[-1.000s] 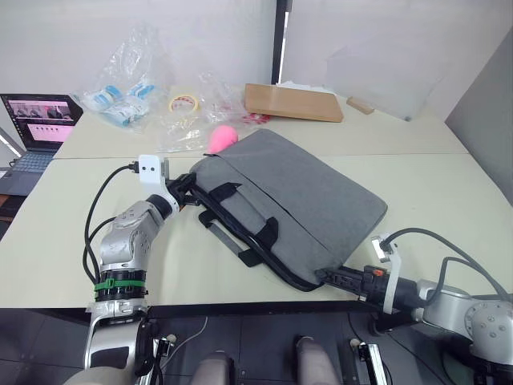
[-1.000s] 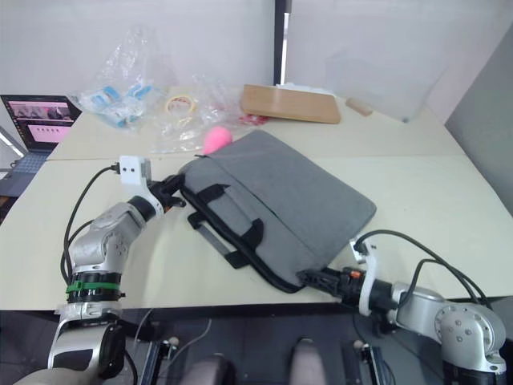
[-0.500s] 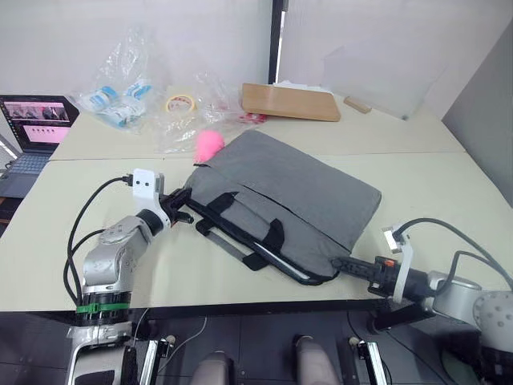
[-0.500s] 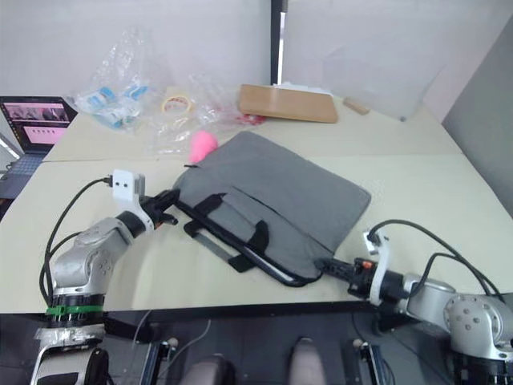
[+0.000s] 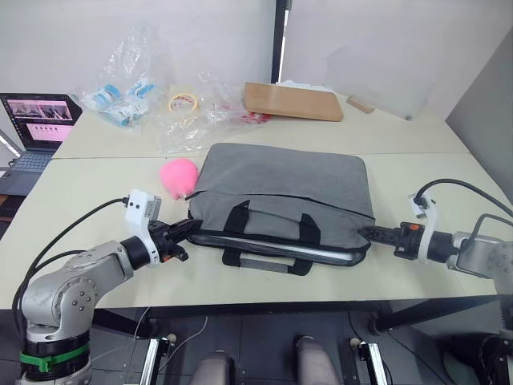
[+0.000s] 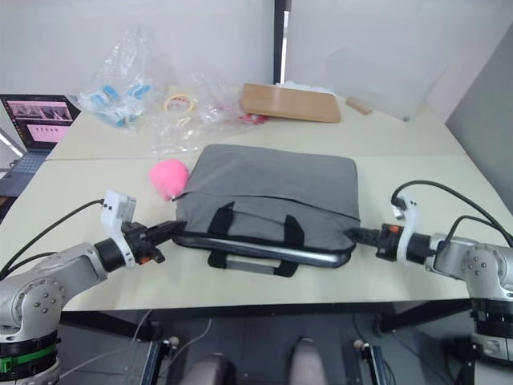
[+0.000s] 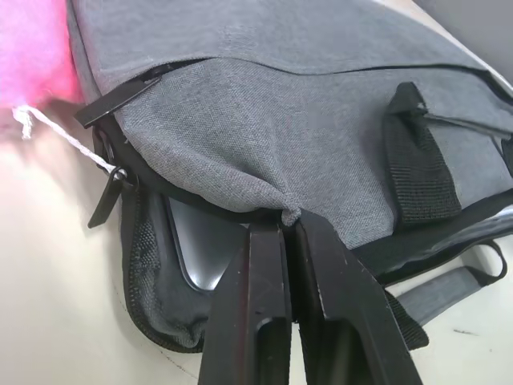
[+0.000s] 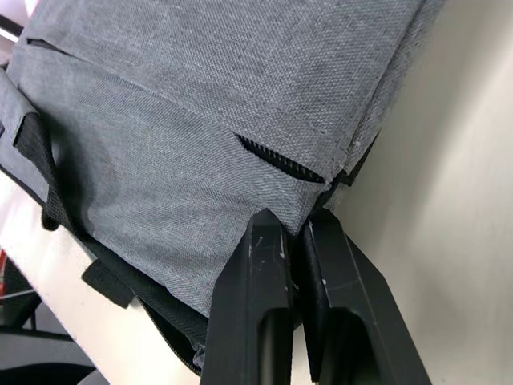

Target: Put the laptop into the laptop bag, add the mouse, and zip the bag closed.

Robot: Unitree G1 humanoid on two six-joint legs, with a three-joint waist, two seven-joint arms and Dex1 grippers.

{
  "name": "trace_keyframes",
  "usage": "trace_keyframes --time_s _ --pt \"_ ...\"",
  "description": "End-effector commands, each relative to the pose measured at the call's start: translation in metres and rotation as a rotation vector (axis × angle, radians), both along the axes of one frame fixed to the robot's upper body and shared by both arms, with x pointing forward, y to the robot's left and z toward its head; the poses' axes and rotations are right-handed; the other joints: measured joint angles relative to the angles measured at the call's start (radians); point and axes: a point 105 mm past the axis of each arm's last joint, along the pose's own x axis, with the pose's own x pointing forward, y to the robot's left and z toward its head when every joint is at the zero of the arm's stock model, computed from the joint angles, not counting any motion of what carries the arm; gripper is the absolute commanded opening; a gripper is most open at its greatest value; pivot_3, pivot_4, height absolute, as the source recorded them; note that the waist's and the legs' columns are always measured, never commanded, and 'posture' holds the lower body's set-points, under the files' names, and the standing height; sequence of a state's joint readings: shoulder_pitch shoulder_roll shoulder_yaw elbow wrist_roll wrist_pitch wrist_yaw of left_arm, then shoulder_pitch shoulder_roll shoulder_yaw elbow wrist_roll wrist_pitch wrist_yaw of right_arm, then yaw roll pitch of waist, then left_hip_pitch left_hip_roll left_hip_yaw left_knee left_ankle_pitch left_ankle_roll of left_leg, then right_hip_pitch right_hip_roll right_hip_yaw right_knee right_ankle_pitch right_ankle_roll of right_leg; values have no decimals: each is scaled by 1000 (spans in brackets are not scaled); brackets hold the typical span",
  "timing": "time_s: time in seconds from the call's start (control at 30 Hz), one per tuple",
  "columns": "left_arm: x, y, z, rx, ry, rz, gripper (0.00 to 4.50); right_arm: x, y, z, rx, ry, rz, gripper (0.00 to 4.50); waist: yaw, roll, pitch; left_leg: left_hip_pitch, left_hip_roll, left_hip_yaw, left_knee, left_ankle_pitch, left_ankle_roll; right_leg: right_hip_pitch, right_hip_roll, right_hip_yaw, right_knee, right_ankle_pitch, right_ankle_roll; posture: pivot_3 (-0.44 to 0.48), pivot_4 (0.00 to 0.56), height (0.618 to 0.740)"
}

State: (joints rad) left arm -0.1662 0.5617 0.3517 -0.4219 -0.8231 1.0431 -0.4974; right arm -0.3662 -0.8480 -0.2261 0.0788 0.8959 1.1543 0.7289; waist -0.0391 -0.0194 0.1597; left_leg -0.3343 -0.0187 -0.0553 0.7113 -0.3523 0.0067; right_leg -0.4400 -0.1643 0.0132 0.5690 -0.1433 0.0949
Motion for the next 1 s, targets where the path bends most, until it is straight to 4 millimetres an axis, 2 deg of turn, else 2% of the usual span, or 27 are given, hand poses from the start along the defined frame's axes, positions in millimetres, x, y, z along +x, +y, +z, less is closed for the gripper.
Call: trace_keyframes --time_s 0.03,0.17,0.23,0.33,0.37,0.4,0.5,0.63,0.77,0.87,0.97,1.0 --pt "-12 18 16 -37 -75 -7 1006 5 -3 22 -32 -133 24 1062 -6 0 0 0 0 0 0 0 0 0 0 0 0 0 0 0 150 740" --pt "-15 61 22 12 -88 57 2340 1 -23 27 -43 -129 0 2404 -2 1 0 0 0 0 0 0 0 0 0 0 0 0 0 0 150 740" --pt "-9 66 25 33 -106 55 2992 2 -30 27 -48 -125 -16 3099 9 1 0 0 0 0 0 0 0 1 0 0 -1 0 0 0 150 740" --pt "5 63 27 30 -130 36 4003 6 -37 26 -56 -119 -38 4153 27 1 0 0 0 1 0 0 0 5 0 0 -8 0 0 0 150 740" --pt "11 62 27 23 -133 37 4283 7 -37 25 -59 -116 -42 4424 30 1 0 0 0 1 1 1 -1 6 0 0 -8 0 0 0 150 740" --pt "16 61 25 24 -133 38 4448 9 -37 23 -58 -111 -44 4493 31 1 0 0 0 1 1 1 -2 6 0 0 -8 0 0 0 150 740" --pt "26 53 15 15 -93 -13 4448 13 -33 18 -36 -81 -43 4493 25 1 0 0 0 1 1 3 -5 5 0 0 -8 0 0 0 150 740" --pt "58 41 -4 44 -87 7 4448 20 -22 7 -35 -65 -31 4493 23 1 0 0 0 1 0 3 -5 5 0 -1 -8 0 0 0 150 740" --pt "71 34 -14 57 -81 3 4448 23 -9 5 0 -60 1 4493 17 1 0 0 0 1 1 3 -5 4 0 -1 -7 0 0 0 150 740" --pt "73 23 -20 50 -72 -41 4448 24 3 4 24 -59 31 4493 15 1 0 0 0 1 0 3 -5 3 0 -1 -7 0 0 0 150 740" --pt "72 18 -19 35 -80 -65 3609 26 9 2 28 -64 32 4500 15 1 0 -1 0 1 0 3 -5 3 0 -1 -7 0 0 0 150 740" --pt "71 18 -18 26 -80 -75 3259 26 9 3 40 -67 28 4249 15 1 0 -1 0 0 0 3 -5 3 0 -1 -7 0 0 0 150 740"
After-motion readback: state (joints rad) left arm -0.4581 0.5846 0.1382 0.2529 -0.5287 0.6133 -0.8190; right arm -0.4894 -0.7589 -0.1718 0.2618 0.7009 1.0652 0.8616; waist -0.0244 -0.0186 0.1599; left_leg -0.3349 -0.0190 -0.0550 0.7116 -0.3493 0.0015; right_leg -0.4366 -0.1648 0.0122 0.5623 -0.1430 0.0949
